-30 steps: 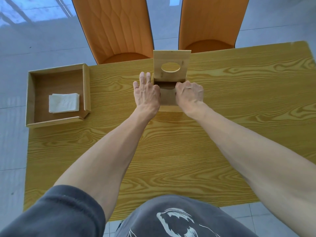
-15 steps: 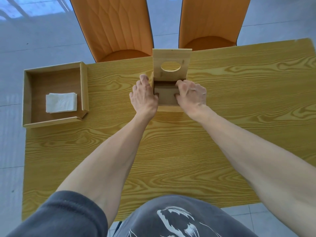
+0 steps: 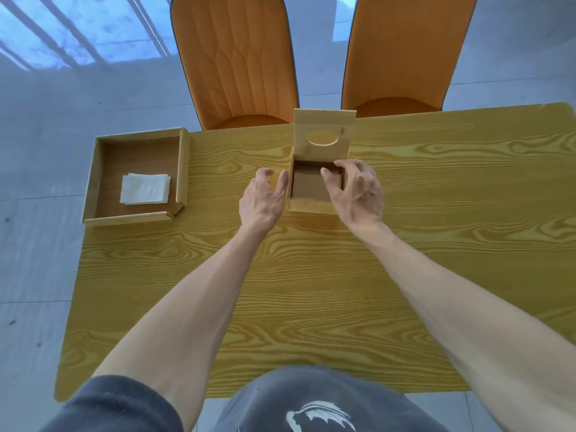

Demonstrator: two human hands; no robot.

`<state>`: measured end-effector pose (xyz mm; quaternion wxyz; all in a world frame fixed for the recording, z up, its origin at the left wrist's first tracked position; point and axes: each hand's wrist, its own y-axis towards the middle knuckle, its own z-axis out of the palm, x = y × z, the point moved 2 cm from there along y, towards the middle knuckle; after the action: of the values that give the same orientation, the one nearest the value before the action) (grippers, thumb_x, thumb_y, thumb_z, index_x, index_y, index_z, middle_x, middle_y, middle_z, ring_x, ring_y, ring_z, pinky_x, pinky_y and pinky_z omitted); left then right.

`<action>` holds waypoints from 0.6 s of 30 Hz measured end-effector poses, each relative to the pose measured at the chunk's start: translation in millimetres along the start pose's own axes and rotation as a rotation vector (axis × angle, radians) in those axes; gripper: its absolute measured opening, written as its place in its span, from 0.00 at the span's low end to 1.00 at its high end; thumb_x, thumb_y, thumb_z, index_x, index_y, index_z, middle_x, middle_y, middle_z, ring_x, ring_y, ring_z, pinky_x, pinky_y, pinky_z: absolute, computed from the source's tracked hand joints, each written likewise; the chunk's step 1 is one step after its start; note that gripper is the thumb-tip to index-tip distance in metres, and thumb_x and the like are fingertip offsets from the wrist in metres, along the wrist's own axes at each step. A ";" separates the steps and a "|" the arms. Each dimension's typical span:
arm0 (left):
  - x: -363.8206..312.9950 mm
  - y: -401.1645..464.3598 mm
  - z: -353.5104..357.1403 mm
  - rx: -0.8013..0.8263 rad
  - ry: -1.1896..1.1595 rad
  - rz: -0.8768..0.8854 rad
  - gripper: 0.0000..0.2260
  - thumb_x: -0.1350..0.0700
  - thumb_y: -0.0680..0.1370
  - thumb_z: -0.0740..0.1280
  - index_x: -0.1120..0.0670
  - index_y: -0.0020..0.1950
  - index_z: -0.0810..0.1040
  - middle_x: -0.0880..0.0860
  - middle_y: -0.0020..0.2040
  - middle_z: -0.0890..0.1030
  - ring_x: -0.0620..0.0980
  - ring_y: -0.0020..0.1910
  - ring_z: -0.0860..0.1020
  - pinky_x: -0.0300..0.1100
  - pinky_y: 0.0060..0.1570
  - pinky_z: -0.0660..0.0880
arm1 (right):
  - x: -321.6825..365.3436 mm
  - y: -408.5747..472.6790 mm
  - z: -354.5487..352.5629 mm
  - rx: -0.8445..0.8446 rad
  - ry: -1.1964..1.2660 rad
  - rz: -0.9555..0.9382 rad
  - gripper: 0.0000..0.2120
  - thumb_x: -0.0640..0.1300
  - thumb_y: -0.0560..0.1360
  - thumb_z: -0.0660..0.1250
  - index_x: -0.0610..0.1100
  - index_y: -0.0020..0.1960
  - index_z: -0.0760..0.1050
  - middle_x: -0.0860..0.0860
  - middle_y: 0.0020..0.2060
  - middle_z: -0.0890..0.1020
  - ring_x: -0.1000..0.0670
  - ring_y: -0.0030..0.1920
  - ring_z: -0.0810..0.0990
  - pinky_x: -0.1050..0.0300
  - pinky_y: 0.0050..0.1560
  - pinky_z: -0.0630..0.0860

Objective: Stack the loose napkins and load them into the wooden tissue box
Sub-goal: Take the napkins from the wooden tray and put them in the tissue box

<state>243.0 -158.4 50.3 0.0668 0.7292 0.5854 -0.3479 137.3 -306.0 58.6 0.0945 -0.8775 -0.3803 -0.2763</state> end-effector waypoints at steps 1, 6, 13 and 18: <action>2.6 -4.1 -4.1 -0.020 0.026 0.018 0.27 0.34 0.80 0.55 0.51 0.69 0.71 0.55 0.65 0.79 0.55 0.61 0.78 0.54 0.60 0.74 | 1.6 -2.1 0.2 0.021 -0.014 -0.016 0.24 0.60 0.80 0.61 0.43 0.64 0.77 0.43 0.63 0.79 0.43 0.62 0.77 0.48 0.59 0.75; 23.2 -28.2 -31.7 -0.125 0.108 0.013 0.25 0.36 0.81 0.55 0.51 0.68 0.73 0.56 0.66 0.78 0.56 0.63 0.77 0.56 0.62 0.72 | 16.8 -12.6 3.1 0.094 -0.051 -0.099 0.24 0.58 0.81 0.59 0.44 0.68 0.74 0.43 0.67 0.77 0.43 0.67 0.75 0.45 0.64 0.71; 73.9 -59.5 -77.4 -0.259 0.128 -0.095 0.25 0.37 0.81 0.54 0.51 0.68 0.73 0.56 0.65 0.79 0.57 0.62 0.77 0.56 0.62 0.71 | 70.5 -33.1 22.4 0.180 -0.002 -0.202 0.25 0.60 0.81 0.57 0.45 0.69 0.73 0.47 0.69 0.75 0.45 0.69 0.72 0.46 0.67 0.70; 112.0 -61.8 -115.6 -0.315 0.112 -0.141 0.23 0.38 0.81 0.55 0.51 0.67 0.74 0.55 0.64 0.79 0.57 0.64 0.76 0.55 0.63 0.69 | 115.6 -46.5 44.1 0.238 -0.002 -0.251 0.26 0.60 0.81 0.56 0.45 0.71 0.71 0.46 0.71 0.74 0.45 0.70 0.72 0.45 0.67 0.68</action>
<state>245.1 9.2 90.5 0.1228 0.6853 0.6850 -0.2146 186.6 -186.1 84.3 0.1623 -0.8060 -0.5170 -0.2380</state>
